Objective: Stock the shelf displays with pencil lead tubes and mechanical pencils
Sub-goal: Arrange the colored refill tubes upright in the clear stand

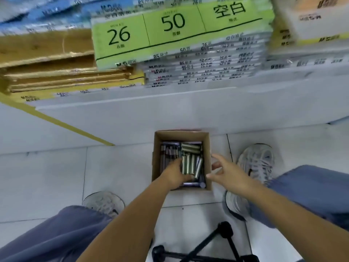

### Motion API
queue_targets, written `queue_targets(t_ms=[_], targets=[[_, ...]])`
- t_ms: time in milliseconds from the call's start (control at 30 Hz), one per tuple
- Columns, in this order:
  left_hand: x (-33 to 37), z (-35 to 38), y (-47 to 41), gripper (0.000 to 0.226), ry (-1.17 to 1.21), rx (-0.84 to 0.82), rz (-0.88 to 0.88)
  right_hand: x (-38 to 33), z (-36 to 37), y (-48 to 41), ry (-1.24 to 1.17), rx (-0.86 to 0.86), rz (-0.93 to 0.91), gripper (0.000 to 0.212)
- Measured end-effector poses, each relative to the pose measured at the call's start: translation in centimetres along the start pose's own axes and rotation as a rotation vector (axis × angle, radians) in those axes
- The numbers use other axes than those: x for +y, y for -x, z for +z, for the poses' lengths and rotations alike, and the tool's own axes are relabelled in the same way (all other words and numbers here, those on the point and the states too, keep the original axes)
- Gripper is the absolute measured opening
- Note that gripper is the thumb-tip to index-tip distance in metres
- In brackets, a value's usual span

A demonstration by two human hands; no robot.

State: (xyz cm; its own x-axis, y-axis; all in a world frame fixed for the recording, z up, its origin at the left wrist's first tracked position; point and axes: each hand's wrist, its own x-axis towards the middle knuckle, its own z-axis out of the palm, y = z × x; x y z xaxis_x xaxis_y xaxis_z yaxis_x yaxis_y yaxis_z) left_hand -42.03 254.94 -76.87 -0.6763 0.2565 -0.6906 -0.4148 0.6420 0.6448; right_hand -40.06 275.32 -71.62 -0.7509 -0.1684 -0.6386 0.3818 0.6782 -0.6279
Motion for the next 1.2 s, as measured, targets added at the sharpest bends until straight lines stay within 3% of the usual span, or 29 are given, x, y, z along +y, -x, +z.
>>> queue_targets(t_ms=[300,467,633,1033,1200], targets=[[-0.5,1.4,-3.6,0.061,0.044,0.117,-0.170,2.2,0.7,-0.8,-0.154,-0.040,0.035,0.063],[0.0,2.5,-4.8,0.068,-0.056,0.137,-0.138,3.1,1.4,-1.0,-0.183,-0.011,0.016,0.061],[-0.3,2.9,-5.3,0.062,-0.064,0.127,-0.113,3.2,1.3,-0.9,-0.231,-0.012,0.015,0.060],[-0.8,2.5,-6.4,0.036,0.140,-0.116,-0.179,2.1,0.8,-0.2,-0.307,-0.032,0.051,0.057],[-1.2,2.5,-6.5,0.031,0.259,-0.142,-0.216,1.9,0.7,-0.1,-0.326,-0.038,0.054,0.055]])
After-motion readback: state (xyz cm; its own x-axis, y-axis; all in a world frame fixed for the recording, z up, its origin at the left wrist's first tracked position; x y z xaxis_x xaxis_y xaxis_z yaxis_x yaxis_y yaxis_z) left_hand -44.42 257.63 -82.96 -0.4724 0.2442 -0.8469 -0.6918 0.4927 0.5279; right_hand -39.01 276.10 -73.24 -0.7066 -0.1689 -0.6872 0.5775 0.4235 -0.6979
